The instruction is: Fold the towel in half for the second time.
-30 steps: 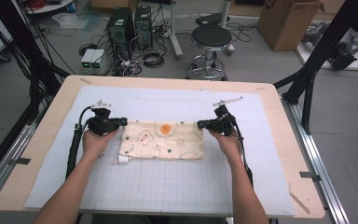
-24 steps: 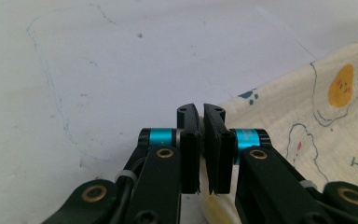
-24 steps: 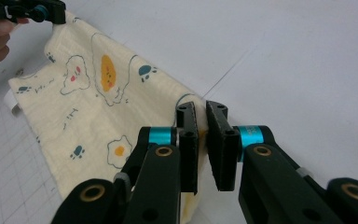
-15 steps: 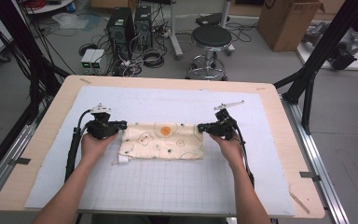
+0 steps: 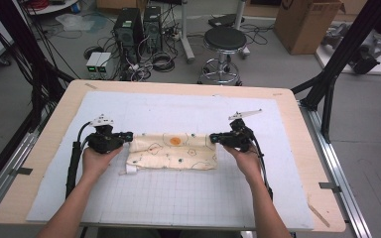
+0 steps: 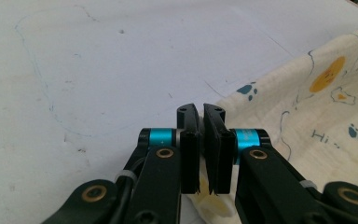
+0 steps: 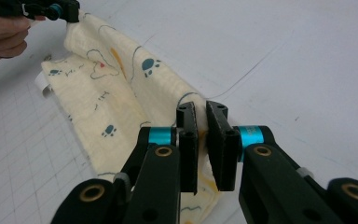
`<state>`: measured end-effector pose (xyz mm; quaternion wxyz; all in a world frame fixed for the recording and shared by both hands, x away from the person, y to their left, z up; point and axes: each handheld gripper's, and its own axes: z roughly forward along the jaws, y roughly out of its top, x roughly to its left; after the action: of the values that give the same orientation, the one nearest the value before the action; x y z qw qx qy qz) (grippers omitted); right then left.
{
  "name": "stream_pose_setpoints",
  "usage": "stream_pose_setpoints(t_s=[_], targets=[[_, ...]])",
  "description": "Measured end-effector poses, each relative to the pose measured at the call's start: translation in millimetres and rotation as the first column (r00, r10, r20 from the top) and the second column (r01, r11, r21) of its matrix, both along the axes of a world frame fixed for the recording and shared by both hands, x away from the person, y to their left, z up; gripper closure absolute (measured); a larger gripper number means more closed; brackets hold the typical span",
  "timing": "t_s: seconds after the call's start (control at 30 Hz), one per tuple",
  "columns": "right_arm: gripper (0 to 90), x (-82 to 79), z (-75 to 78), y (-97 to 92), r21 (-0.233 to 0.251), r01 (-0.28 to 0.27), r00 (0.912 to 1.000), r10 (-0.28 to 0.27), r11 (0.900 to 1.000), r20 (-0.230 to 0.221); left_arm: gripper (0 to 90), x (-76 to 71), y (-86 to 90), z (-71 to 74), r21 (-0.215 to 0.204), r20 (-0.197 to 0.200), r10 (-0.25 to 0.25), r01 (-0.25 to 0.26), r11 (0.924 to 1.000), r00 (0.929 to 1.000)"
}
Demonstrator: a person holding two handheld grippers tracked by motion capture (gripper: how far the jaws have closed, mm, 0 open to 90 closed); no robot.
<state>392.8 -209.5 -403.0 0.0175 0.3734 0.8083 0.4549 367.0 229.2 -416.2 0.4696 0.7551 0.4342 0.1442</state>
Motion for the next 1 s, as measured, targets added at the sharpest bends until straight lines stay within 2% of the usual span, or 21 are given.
stream_pose_setpoints(t_s=[0.1, 0.4, 0.53, 0.6, 0.8, 0.87, 0.97, 1.0], targets=[[83.5, -4.7, -2.7, -3.2, 0.017, -0.001, 1.0000, 0.001, 0.9999, -0.009, 84.7, -4.2, 0.6, 0.4, 0.011, 0.001, -0.023, 0.023, 0.9997, 0.9997], [83.3, -19.1, -5.4, -4.2, 0.017, -0.033, 0.9994, 0.033, 0.9993, -0.005, 84.5, -17.1, 2.2, -2.4, 0.020, 0.013, -0.066, 0.066, 0.9976, 0.9977], [83.1, -27.1, -7.6, -4.8, 0.010, -0.040, 0.9992, 0.040, 0.9991, 0.000, 84.2, -22.9, 0.5, -1.6, 0.050, 0.014, -0.102, 0.101, 0.9936, 0.9947], [83.0, -31.0, -10.2, -5.8, 0.006, -0.044, 0.9990, 0.044, 0.9990, -0.007, 84.2, -27.0, -0.5, -2.3, 0.053, 0.024, -0.113, 0.111, 0.9924, 0.9933], [82.8, -41.3, -15.2, -5.7, 0.000, -0.056, 0.9984, 0.056, 0.9984, -0.007, 84.2, -39.7, 2.4, -12.1, 0.062, 0.008, -0.142, 0.141, 0.9881, 0.9899], [82.7, -44.2, -16.6, -4.1, -0.015, -0.062, 0.9981, 0.062, 0.9980, -0.007, 84.3, -43.3, 3.3, -14.5, 0.053, 0.007, -0.144, 0.144, 0.9882, 0.9895], [82.7, -47.4, -19.0, -2.3, -0.038, -0.068, 0.9976, 0.067, 0.9970, -0.012, 84.2, -46.9, 2.5, -16.6, 0.074, 0.002, -0.159, 0.158, 0.9846, 0.9873], [82.7, -47.5, -20.2, -2.5, -0.040, -0.069, 0.9976, 0.069, 0.9968, -0.001, 84.1, -47.8, 1.5, -17.0, 0.071, 0.003, -0.158, 0.158, 0.9850, 0.9874]])
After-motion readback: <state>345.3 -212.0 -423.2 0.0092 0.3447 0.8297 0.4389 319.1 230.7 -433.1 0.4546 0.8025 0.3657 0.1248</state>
